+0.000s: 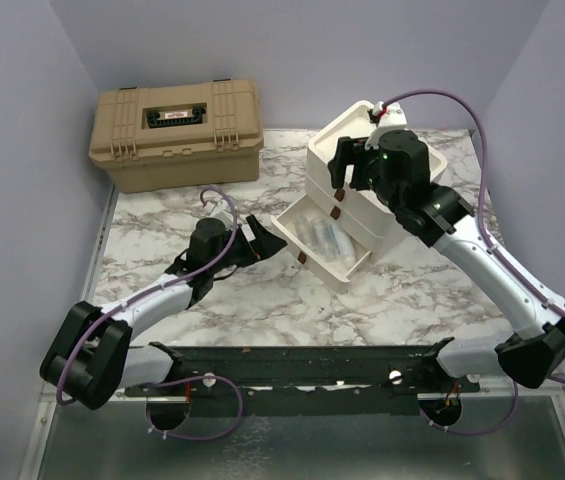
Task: Organize the makeup
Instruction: Place the makeup in the drawer, then close the drawer in the storage box.
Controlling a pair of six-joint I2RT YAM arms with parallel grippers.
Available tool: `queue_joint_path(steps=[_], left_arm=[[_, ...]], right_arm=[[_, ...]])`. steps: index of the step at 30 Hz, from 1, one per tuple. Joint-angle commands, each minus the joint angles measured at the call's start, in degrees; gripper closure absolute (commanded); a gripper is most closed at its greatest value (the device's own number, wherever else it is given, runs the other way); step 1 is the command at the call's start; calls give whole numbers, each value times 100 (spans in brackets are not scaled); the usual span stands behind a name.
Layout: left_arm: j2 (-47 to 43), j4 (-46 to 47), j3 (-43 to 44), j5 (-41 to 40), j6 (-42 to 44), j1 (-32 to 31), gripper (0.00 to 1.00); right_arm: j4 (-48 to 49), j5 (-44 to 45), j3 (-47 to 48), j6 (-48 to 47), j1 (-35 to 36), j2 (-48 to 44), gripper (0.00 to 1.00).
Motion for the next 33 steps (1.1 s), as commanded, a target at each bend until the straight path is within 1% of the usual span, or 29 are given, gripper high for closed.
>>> queue_joint_path(steps=[1,3,5,6,9,11,16,21,25,27,28,32,33], left_arm=[[404,786,55,155,-205,-285,9],[551,802,126,88,-146,-377,9],[620,836,104,-62,-62,-454,9],[625,888,63,-184,-36,-491,9],[624,1317,-173,-387,-33,-599,9],[683,1562,-260,-457,-51,-690,9],[1041,1702,-209,-200,292,-815,9],[1476,1974,-52,220,606,-917,9],[1642,2204,-1,208,709,-999,9],[1718,2310,10,227,752,-1014,12],[1767,2326,28,227,765,-1018,14],[2027,2390,148,237,817,-1024,31],[2066,2418,141,93,764,-1028,33]], right_arm=[[-596,-238,-101,431,-425,360,17],[-399,-750,-298,401,-543,315,17],[-327,-999,-410,435,-652,336,16],[-331,-1069,-440,451,-709,368,16],[-484,-922,-451,553,-815,528,16],[-499,-1065,-504,595,-924,576,16],[-395,-1577,-659,606,-1112,583,15],[-665,-2019,-610,539,-1160,751,15],[-703,-2389,-720,516,-1159,769,15],[-683,-2528,-741,483,-1159,757,15],[-675,-2560,-744,493,-1159,741,15],[-616,-2906,-720,468,-1159,737,15],[-645,-2999,-693,451,-1159,750,15]])
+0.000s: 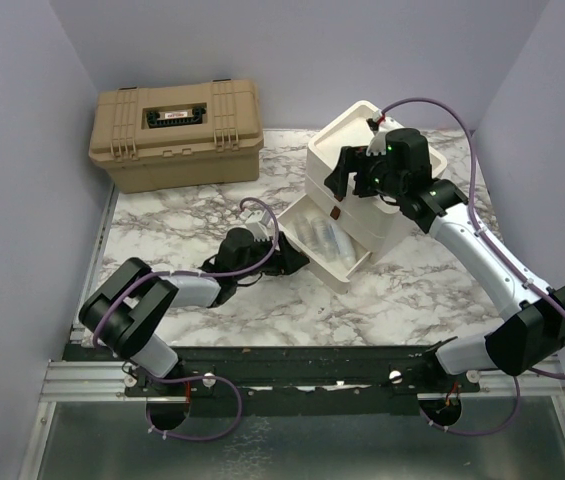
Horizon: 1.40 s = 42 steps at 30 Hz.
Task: Organize the makeup
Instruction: Close the drawer in the storage box.
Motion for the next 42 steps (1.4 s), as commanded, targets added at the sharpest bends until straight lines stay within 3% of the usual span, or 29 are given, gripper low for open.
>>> queue_joint_path(steps=[1,6,11,21,23,27,42], left_arm=[[282,453,147,-165,51,-52,33],[596,944,232,-334,-154,-81,34],[1116,1224,635,-399,-191,-168,36],[1946,2272,1021,-288,-484,-223,55],[2121,2471,1155,-196,-554,-230,64],[2456,2540,1553,96,-533,-236,72],[3794,2540,3134,-91,-803,-511,73]], right_arm=[[-576,-707,-164,2,4,209,15],[-383,-515,-362,390,3,35,15],[-12,-901,-641,567,4,-118,15],[40,-1161,-728,733,4,-9,15],[58,-1170,-740,751,2,7,15],[61,-1115,-742,783,4,13,15],[126,-1249,-767,867,0,24,15]])
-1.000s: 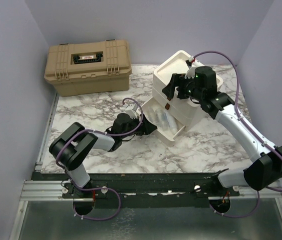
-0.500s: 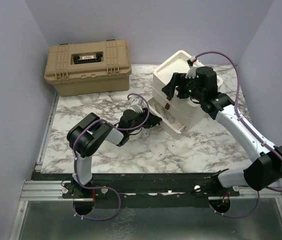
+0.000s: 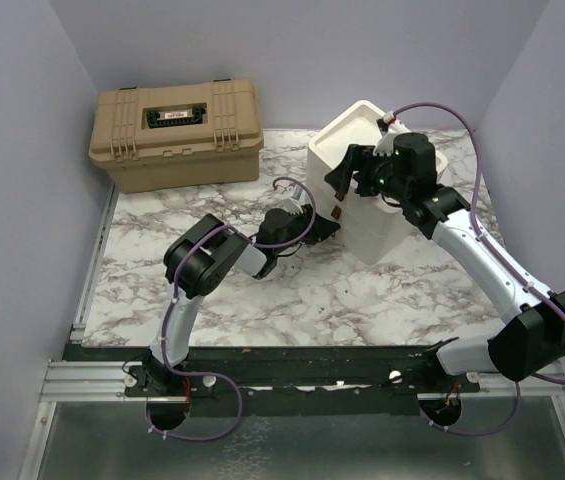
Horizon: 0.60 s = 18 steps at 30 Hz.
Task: Organize the makeup
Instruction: Close the drawer in the storage box.
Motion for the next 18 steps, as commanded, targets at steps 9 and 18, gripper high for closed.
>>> queue_joint_path(steps=[9,18], left_arm=[[-119,278,-109,125,-24,-357,59],[-1366,14,-1304,153,492,-313,2]], right_arm=[[-710,-452,-307,358,153,74,15],[69,492,337,-574,155,-442,12]])
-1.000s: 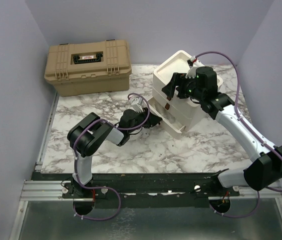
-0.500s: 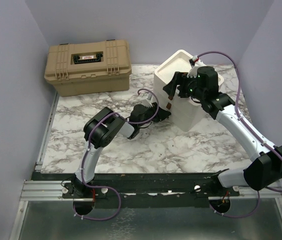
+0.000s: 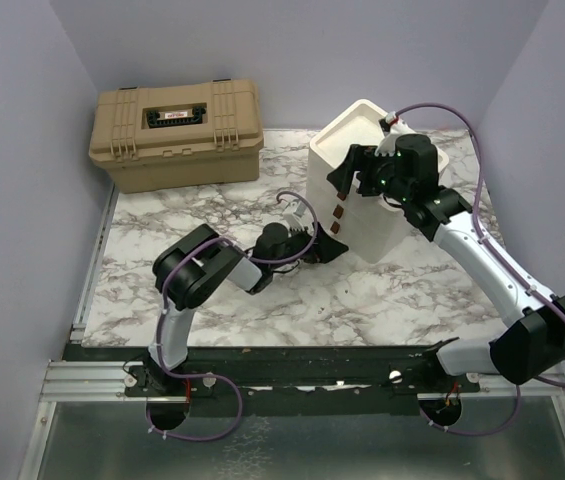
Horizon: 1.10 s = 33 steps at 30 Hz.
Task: Organize the makeup
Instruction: Close the drawer in the storage box, then reset both arms
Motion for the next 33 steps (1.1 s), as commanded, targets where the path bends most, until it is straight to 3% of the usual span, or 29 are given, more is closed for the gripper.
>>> queue_joint_path(steps=[1,5,9,11,13,17,21,26,33], left_arm=[[-934,-241,-460,-141,514,37,1],[-1811,-1848,-407,-674,1320,51,1],[-2585,-3753,-144,-1215,1825,119,1],[-2843,-4779,143,-1150,2183,146,1],[-3183,-5414,176,-1686,2180,146,1],[-4182,-6227,13,-3199,1848,177,1],[-5239,-6796,-85,-4564,1449,185,1],[-5991,-7415,239,-5467,1543,194,1],[-6000,-8149,926,-6458,1611,194,1]], right_arm=[[18,432,556,-619,168,-322,12],[154,1455,712,-859,163,-596,11],[708,3156,-229,-373,168,-1491,11],[773,3741,-759,-159,168,-2069,11],[827,4131,-1314,32,168,-2598,10],[704,4537,-2076,-38,168,-3250,6],[-358,4825,-2084,160,168,-3293,2],[-1371,4600,-2185,728,166,-3419,0],[-1461,4141,-2566,1124,166,-3630,0]])
